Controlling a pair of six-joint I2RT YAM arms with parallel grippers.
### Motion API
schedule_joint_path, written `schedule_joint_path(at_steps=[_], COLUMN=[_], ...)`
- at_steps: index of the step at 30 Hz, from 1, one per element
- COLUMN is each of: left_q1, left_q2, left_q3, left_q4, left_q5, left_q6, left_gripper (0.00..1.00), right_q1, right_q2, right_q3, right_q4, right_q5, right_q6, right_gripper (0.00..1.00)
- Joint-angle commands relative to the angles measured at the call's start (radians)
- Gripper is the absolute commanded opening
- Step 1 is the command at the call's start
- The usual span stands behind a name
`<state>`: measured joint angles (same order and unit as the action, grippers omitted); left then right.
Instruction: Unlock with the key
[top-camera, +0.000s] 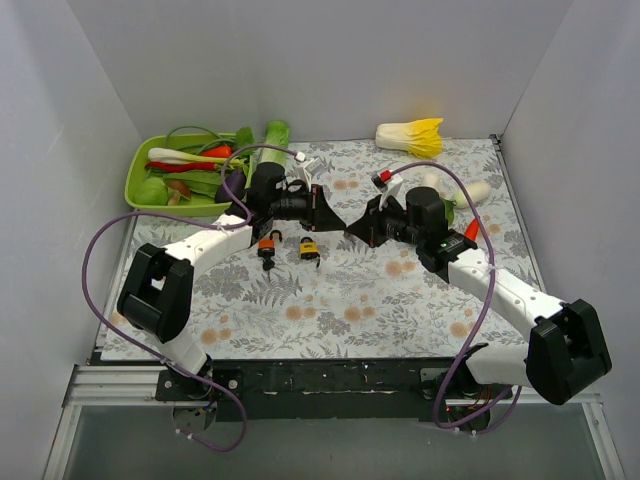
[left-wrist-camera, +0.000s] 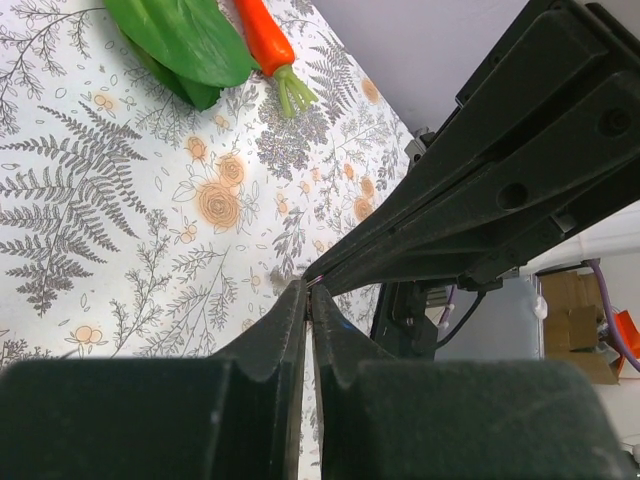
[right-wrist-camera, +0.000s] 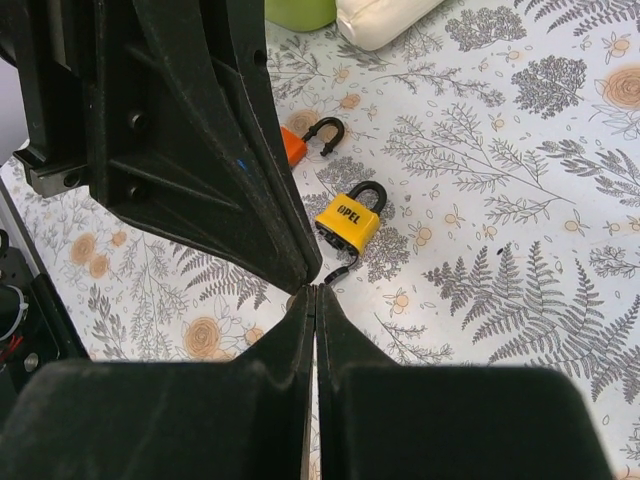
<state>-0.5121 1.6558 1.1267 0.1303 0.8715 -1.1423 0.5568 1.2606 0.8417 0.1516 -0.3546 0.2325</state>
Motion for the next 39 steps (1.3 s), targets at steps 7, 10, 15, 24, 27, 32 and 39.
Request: schedule_joint_path(at_steps=[7, 10, 15, 24, 27, 32, 39], left_q1=[-0.017, -0.017, -0.017, -0.016, -0.014, -0.016, -0.014], left_q2=[0.002, -0.011, -0.028, -0.08, -0.093, -0.096, -0.094], left_q3=[0.036, 0.064, 0.103, 0.12, 0.119, 0.124, 0.122], left_q4=[-0.027, -0.113, -0.247, -0.336, -0.343, -0.345, -0.34], left_q5=[0.029, -0.009, 0.062, 0.187, 0.193, 0.222, 0.231], left_q6=[0.039, 0.129, 0.262, 0.389, 0.4, 0.401, 0.398], left_gripper=[0.0, 0.0, 0.0, 0.0, 0.0, 0.0, 0.0], right_q1=[-0.001, -0.026, -0.119, -0.152, -0.152, -0.152, -0.133], right_q2=[-0.023, -0.038, -0.084, -0.055, -0.052, -0.047, -0.017], right_q3=[0.03, 0.025, -0.001, -0.018, -0.05, -0.092, -0.13], right_q4=[0.029, 0.02, 0.051, 0.094, 0.094, 0.132, 0.284], right_q5=[0.008, -0.021, -0.188, -0.598, -0.593, -0.593, -0.623], right_q6=[0.01, 0.014, 0.005, 0.01, 0.005, 0.021, 0.12], right_gripper=[0.01, 0.33, 0.58, 0.65, 0.65, 0.64, 0.59])
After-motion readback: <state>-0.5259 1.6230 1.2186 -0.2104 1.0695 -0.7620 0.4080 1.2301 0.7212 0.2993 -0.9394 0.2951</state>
